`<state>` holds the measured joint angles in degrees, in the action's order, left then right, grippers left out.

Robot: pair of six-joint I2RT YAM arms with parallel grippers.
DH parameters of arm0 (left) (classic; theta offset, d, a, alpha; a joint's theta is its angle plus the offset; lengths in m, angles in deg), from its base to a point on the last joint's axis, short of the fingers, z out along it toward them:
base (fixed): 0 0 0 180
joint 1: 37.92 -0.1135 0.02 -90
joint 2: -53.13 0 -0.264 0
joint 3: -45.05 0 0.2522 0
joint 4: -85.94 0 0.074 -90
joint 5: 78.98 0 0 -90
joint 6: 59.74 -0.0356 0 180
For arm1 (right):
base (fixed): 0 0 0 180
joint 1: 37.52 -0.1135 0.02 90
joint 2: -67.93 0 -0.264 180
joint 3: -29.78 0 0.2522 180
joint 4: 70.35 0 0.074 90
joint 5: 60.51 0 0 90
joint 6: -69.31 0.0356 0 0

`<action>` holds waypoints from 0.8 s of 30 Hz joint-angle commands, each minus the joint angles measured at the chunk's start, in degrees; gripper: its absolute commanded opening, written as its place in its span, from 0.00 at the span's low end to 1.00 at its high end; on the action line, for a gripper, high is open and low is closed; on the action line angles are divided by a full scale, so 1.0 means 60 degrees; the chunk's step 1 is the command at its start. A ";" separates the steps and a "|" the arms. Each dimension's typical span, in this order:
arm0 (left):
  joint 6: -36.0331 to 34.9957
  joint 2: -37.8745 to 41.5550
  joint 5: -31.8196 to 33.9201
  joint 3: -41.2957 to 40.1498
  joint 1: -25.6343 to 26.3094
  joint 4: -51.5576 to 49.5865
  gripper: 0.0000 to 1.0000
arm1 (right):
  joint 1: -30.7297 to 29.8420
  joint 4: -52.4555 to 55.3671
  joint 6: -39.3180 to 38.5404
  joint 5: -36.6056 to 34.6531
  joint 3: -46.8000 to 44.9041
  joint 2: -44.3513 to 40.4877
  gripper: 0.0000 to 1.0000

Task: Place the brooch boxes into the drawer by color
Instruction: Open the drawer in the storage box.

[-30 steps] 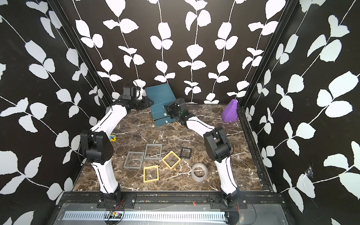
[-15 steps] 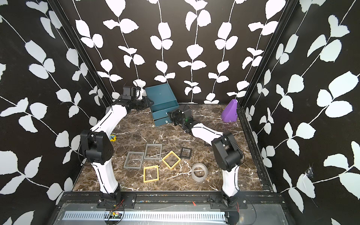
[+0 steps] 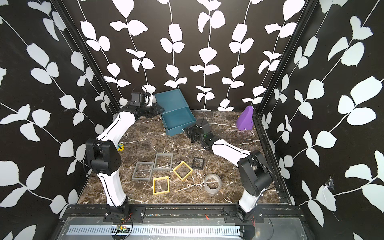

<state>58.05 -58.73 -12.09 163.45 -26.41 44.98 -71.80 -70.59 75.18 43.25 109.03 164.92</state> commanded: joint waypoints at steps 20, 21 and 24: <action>-0.0115 0.0818 0.0482 0.0078 0.0045 -0.0722 0.58 | 0.0010 0.2122 -0.0296 -0.0025 0.0635 -0.0794 0.61; -0.0102 0.0944 0.0579 0.0056 0.0045 -0.0747 0.59 | 0.0043 0.2372 -0.0589 -0.0028 0.0716 -0.1150 0.62; -0.0052 0.1386 0.0977 -0.0209 0.0038 -0.0824 0.60 | 0.0238 0.3342 -0.1706 -0.0057 0.0978 -0.1564 0.64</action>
<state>57.68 -56.69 -8.88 163.25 -26.41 41.61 -71.41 -55.97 70.83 43.27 111.77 159.52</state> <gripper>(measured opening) 0.599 0.637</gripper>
